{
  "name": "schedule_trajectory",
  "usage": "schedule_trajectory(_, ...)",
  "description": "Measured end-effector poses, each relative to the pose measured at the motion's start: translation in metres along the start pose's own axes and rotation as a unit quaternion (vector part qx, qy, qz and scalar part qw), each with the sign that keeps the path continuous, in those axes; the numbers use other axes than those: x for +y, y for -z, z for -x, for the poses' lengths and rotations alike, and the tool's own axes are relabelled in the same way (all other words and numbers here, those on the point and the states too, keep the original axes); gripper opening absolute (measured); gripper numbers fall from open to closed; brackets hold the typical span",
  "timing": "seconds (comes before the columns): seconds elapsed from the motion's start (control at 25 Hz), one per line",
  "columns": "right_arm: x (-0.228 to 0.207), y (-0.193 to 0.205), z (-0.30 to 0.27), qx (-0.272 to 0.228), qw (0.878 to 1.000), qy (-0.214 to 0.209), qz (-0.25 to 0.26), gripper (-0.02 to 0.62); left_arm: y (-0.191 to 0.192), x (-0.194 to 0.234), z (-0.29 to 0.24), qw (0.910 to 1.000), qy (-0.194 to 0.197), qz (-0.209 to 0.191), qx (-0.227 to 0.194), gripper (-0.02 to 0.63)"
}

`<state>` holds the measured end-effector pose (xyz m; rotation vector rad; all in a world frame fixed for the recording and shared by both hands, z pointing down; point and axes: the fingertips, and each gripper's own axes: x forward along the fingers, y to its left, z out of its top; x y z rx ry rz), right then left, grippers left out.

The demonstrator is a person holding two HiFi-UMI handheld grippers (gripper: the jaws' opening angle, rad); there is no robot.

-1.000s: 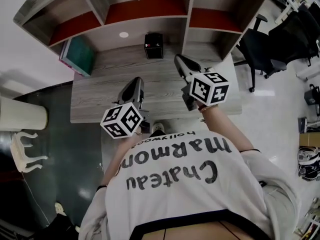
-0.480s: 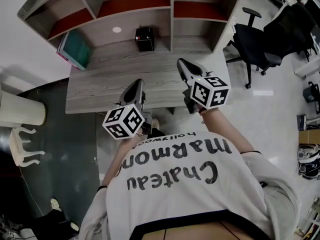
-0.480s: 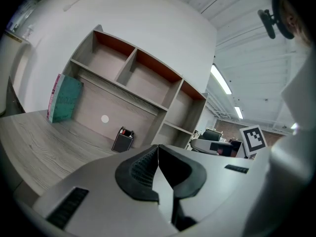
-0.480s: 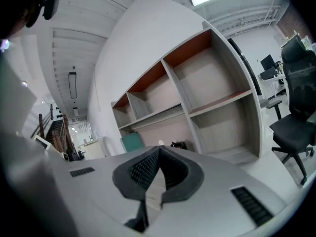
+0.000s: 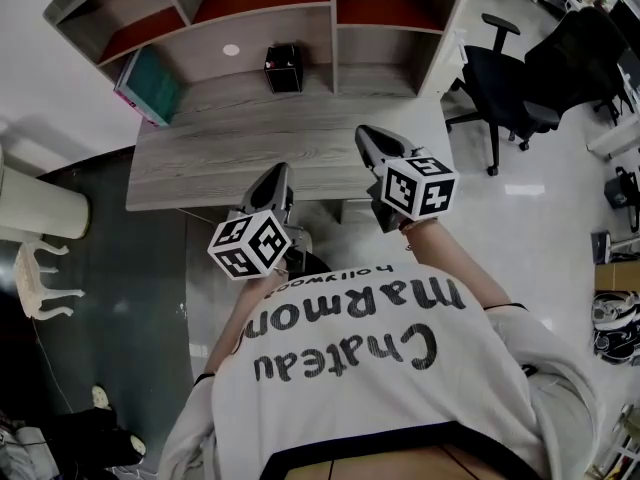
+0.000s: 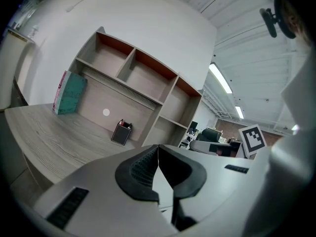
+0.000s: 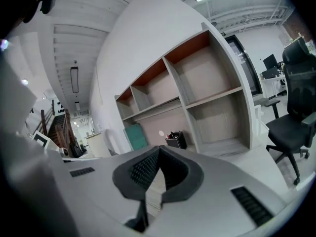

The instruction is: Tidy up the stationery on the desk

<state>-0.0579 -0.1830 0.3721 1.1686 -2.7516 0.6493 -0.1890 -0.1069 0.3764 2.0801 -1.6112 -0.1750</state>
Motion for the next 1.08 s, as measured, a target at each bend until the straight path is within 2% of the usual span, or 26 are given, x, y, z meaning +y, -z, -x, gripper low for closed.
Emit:
schedule_trajectory(0.6, 0.003, 0.032, 0.017, 0.027, 1.000, -0.003, -0.013, 0.011, 0.028, -0.003, 0.024, 0.9997, -0.016, 0.010, 0.016, 0.017)
schedule_trajectory(1.08, 0.007, 0.045, 0.023, 0.031, 0.999, -0.001, -0.027, 0.011, 0.033, 0.000, 0.042, 0.9995, -0.026, 0.010, 0.015, 0.017)
